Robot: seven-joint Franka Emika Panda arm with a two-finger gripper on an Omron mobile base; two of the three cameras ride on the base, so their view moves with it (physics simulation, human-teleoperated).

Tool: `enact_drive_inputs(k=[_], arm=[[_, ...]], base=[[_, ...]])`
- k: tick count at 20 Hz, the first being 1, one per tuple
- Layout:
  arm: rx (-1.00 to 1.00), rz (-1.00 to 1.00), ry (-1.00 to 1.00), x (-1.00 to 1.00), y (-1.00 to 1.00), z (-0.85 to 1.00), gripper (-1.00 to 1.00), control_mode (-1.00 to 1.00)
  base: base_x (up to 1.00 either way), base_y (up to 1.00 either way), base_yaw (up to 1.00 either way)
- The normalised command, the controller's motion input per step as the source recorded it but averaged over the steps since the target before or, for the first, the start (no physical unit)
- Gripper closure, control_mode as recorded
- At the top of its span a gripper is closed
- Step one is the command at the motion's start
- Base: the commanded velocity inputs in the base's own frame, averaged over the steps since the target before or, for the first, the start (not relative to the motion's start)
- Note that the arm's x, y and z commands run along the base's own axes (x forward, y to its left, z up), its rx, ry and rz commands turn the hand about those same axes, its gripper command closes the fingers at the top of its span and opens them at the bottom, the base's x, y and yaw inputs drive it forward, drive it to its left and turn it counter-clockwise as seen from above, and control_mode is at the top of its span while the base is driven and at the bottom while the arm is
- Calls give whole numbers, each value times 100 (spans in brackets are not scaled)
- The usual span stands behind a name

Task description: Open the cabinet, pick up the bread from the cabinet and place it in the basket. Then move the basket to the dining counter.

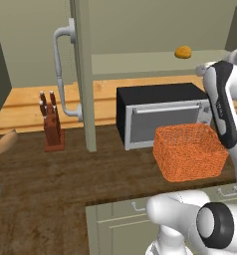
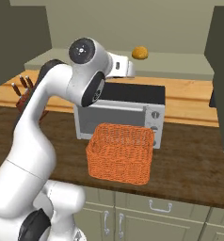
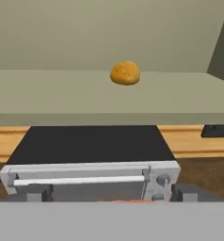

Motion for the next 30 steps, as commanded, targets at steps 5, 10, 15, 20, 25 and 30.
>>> enact_drive_inputs(k=[5, 10, 15, 20, 25, 30], arm=[[-5, 2, -4, 23, 0, 41, -100, -100], [2, -5, 20, 43, 0, 29, -100, -100], [10, -4, 9, 43, 1, 5, -100, -100], [0, -1, 0, 46, 2, -8, -100, -100], [2, -14, 4, 69, -7, -1, -100, -100], [10, -9, 1, 49, -2, 0, -100, -100]], base=[[0, 0, 0], [0, 0, 0], [0, 0, 0], [0, 0, 0], [0, 0, 0], [0, 0, 0]])
